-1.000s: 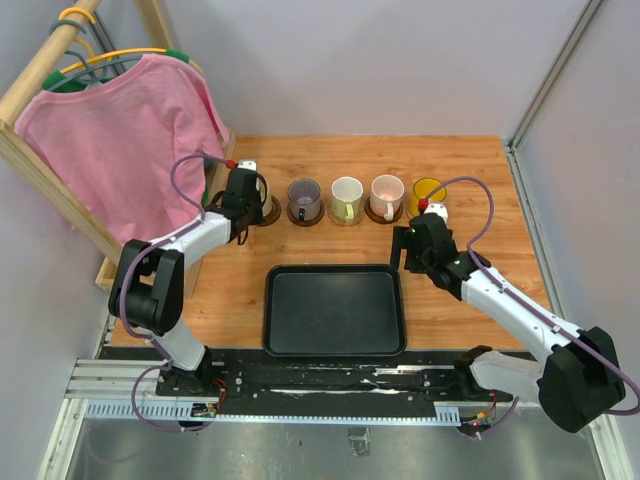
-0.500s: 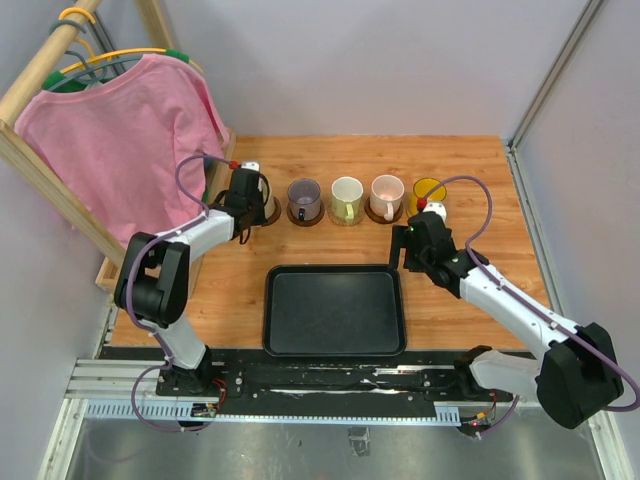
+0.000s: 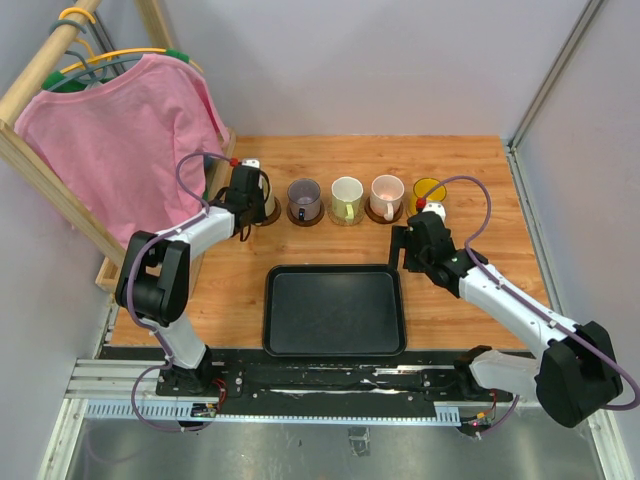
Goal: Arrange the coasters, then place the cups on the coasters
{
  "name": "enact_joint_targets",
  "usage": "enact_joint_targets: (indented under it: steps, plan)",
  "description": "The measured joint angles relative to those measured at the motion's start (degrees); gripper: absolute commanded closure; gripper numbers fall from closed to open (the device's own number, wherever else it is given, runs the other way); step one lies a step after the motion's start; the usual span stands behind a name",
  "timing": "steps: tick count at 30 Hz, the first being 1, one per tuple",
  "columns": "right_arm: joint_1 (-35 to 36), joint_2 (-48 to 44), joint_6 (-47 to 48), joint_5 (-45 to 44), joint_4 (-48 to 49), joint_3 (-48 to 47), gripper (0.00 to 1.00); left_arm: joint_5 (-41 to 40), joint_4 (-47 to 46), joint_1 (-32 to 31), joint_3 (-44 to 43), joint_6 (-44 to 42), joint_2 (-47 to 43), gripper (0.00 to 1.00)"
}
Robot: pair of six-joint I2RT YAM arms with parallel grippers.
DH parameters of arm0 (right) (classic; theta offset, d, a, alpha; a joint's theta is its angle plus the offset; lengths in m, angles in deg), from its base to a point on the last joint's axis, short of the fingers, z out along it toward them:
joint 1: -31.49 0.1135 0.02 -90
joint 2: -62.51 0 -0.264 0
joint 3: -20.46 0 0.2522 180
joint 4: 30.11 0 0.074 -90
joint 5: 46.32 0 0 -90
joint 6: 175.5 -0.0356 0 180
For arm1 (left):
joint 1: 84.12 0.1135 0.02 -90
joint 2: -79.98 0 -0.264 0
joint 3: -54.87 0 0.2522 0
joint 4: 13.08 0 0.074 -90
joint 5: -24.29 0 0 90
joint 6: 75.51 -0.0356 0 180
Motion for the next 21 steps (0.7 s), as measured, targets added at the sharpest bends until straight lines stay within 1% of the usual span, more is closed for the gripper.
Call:
enact_joint_targets:
  steps: [21]
  plan:
    - [0.0,0.3,0.0,0.6,0.0,0.0,0.13,-0.5,3.0,0.0,-1.2,0.0,0.4,0.95]
